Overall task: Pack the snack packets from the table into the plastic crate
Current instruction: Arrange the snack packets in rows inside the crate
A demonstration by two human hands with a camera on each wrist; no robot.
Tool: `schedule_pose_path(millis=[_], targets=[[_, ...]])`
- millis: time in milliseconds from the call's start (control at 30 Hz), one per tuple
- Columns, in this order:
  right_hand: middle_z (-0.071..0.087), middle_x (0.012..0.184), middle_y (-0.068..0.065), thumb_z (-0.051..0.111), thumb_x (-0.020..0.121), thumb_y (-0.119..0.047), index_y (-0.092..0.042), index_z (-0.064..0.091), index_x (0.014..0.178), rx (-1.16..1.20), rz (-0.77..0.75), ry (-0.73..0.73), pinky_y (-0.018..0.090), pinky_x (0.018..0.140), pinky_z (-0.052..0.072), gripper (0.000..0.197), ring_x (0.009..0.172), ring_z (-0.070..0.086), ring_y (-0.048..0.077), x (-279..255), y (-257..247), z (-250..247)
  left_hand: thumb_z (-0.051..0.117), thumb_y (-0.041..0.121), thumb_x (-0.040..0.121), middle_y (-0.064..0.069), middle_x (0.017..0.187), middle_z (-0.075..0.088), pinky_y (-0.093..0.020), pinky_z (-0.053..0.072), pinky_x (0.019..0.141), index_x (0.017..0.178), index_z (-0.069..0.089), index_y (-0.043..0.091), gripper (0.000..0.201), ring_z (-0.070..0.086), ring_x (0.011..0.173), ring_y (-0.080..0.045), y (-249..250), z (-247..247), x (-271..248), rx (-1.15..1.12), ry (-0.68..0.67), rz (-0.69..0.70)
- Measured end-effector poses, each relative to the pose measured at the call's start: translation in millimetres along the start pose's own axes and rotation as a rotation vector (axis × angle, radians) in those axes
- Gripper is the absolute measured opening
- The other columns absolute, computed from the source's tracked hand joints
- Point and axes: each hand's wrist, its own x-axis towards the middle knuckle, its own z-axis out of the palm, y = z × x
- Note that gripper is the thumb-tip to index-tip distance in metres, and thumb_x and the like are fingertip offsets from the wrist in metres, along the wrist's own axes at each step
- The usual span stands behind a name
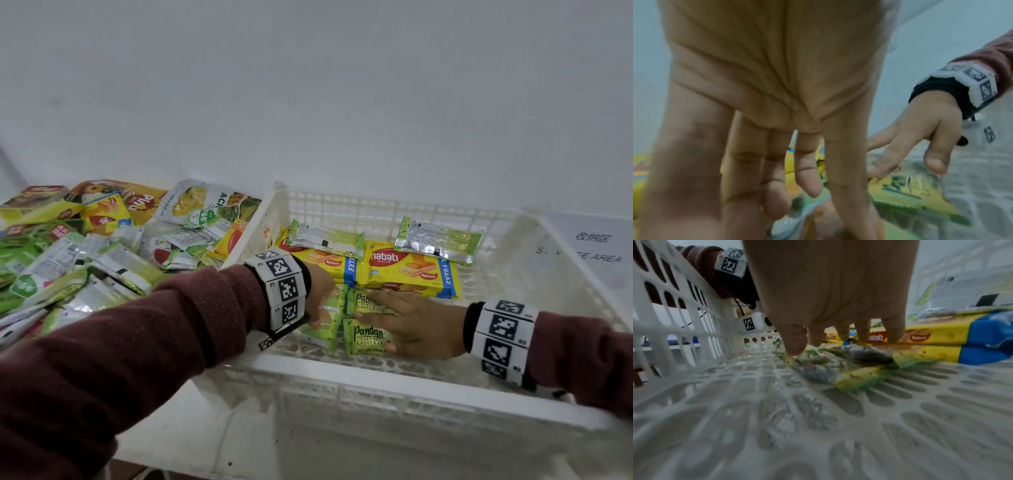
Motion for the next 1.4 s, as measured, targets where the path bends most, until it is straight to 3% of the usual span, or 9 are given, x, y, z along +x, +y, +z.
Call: schedule_pose_path(millis=[67, 200, 467, 600, 767, 900, 1067, 1233, 1400], targets=[[-0.023, 0.154, 0.007, -0.028, 0.043, -0.077, -0.039, -0.013, 0.144, -0.010, 0.019, -0.037, 0.045, 0.117, 0.002, 0.109, 0.145, -0.009, 0.029, 2, 0, 6, 0.057, 0.027, 0.091, -0.011, 0.099, 0.052, -0.033, 0.043, 0.084, 0.117, 0.054, 0.001, 0.037, 0.047, 0.090, -0.021, 2, 4, 3, 0.018, -0.005, 0.007], [-0.024, 0.154, 0.006, -0.032, 0.038, -0.079, -0.038, -0.015, 0.144, 0.022, 0.035, -0.039, 0.043, 0.117, 0.001, 0.115, 0.145, -0.008, 0.029, 6, 4, 7, 0.052, 0.022, 0.094, -0.002, 0.071, 0.042, -0.028, 0.037, 0.073, 0.107, 0.056, 0.005, 0.022, 0.042, 0.084, -0.020, 4, 7, 7, 0.042, 0.010, -0.010], [-0.025, 0.153, 0.001, -0.010, 0.053, -0.075, -0.033, -0.025, 0.139, 0.092, 0.034, -0.036, 0.043, 0.117, -0.001, 0.097, 0.144, -0.013, 0.025, 7, 4, 5, 0.060, 0.026, 0.088, -0.011, 0.111, 0.054, -0.028, 0.041, 0.072, 0.126, 0.050, 0.002, 0.046, 0.049, 0.096, -0.020, -4, 1, 1, -0.073, 0.050, -0.019], [-0.034, 0.137, -0.007, -0.015, 0.049, -0.077, -0.023, -0.033, 0.133, 0.077, 0.023, -0.029, 0.043, 0.118, -0.002, 0.102, 0.144, -0.015, 0.020, 8, 3, 6, 0.063, 0.027, 0.086, -0.011, 0.136, 0.042, -0.034, 0.040, 0.094, 0.139, 0.031, 0.010, 0.064, 0.046, 0.121, -0.026, -7, 6, 2, -0.107, 0.092, -0.011], [-0.035, 0.138, 0.002, -0.018, 0.049, -0.071, -0.014, -0.031, 0.135, -0.013, 0.056, -0.065, 0.043, 0.116, -0.001, 0.104, 0.145, -0.009, 0.023, 9, -6, 8, 0.063, 0.031, 0.086, -0.013, 0.130, 0.047, -0.032, 0.042, 0.074, 0.136, 0.033, 0.010, 0.062, 0.053, 0.112, -0.030, -1, 18, 12, 0.034, 0.077, -0.026], [-0.016, 0.156, 0.002, 0.008, 0.076, -0.071, -0.022, -0.009, 0.148, 0.101, 0.085, -0.056, 0.042, 0.119, 0.005, 0.089, 0.146, -0.001, 0.022, 5, -4, -11, 0.057, 0.032, 0.090, -0.010, 0.140, 0.041, -0.034, 0.040, 0.095, 0.142, 0.031, 0.010, 0.062, 0.044, 0.125, -0.026, -4, 4, 8, -0.012, 0.069, 0.007], [0.040, 0.135, 0.006, 0.048, 0.094, -0.033, -0.023, 0.034, 0.141, 0.256, 0.204, 0.398, 0.032, 0.102, 0.036, 0.050, 0.125, 0.042, 0.022, -8, 39, -62, 0.051, 0.030, 0.094, -0.010, 0.137, 0.045, -0.030, 0.037, 0.098, 0.135, 0.042, 0.009, 0.047, 0.044, 0.124, -0.024, -25, -35, 14, -0.136, 0.334, -0.039], [0.040, 0.134, 0.007, 0.048, 0.094, -0.035, -0.035, 0.028, 0.142, -0.074, 0.546, 0.356, 0.034, 0.094, 0.042, 0.052, 0.123, 0.043, 0.023, 6, 65, -90, 0.052, 0.026, 0.094, -0.010, 0.134, 0.044, -0.037, 0.045, 0.090, 0.134, 0.041, 0.012, 0.044, 0.049, 0.119, -0.028, -28, -50, 39, -0.008, 0.430, -0.101], [0.053, 0.130, -0.001, 0.048, 0.095, -0.029, -0.040, 0.030, 0.139, -0.262, 0.578, 0.286, 0.033, 0.101, 0.031, 0.049, 0.117, 0.052, 0.019, 27, 66, -92, 0.057, 0.027, 0.090, -0.010, 0.126, 0.049, -0.034, 0.045, 0.078, 0.136, 0.039, 0.018, 0.050, 0.055, 0.110, -0.029, -25, -39, 59, 0.059, 0.367, -0.092]])
